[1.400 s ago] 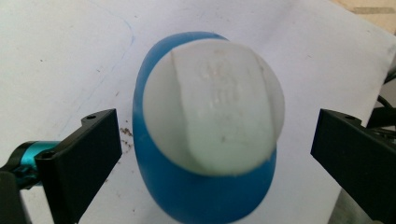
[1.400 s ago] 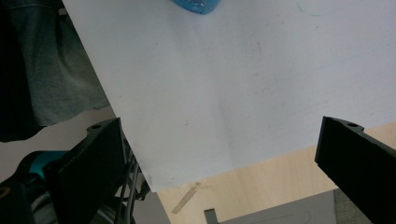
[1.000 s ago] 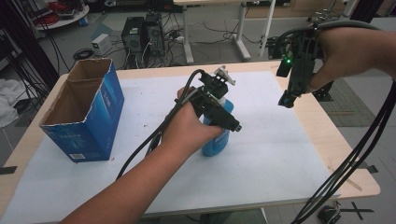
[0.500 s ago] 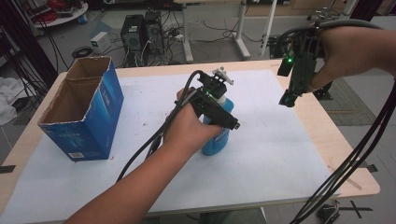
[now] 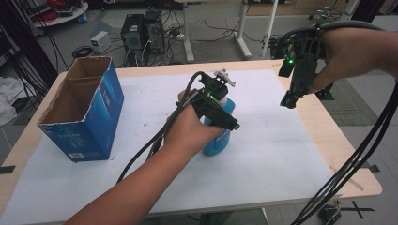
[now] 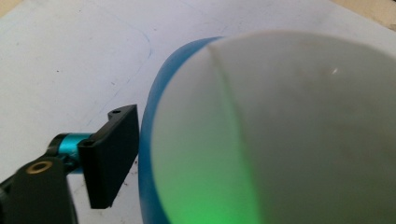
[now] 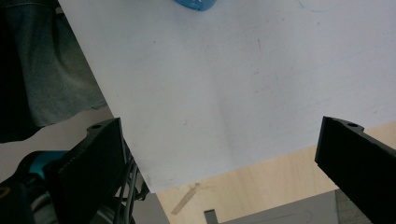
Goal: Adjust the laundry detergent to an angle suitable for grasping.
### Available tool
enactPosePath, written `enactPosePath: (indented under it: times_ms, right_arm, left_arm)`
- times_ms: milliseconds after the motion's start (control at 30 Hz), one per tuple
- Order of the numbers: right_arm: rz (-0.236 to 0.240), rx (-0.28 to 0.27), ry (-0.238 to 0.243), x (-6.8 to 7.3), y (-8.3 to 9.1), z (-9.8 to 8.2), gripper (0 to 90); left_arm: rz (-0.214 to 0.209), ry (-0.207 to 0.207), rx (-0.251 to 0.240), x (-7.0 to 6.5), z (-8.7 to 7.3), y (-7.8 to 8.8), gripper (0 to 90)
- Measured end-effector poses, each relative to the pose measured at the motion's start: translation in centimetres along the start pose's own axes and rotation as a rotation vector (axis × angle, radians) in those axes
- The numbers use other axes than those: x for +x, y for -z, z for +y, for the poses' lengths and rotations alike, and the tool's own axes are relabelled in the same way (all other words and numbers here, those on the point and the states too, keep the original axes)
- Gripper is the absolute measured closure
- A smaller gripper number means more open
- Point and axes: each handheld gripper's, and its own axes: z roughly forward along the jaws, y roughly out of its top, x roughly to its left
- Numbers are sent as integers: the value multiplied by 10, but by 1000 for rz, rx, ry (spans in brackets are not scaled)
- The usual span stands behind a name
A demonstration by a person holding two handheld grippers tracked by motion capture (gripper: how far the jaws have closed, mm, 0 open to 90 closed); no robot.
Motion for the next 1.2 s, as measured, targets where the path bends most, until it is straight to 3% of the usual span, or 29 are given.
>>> enactPosePath:
  times_ms: [633,1200]
  right_arm:
    - [-1,-2,16,-1,-1,1,8]
    - [0,-3,16,-2,-3,3,8]
  left_arm:
    - [34,-20,-9,-4,0,1,286]
    - [34,-41,-12,-4,-1,2,380]
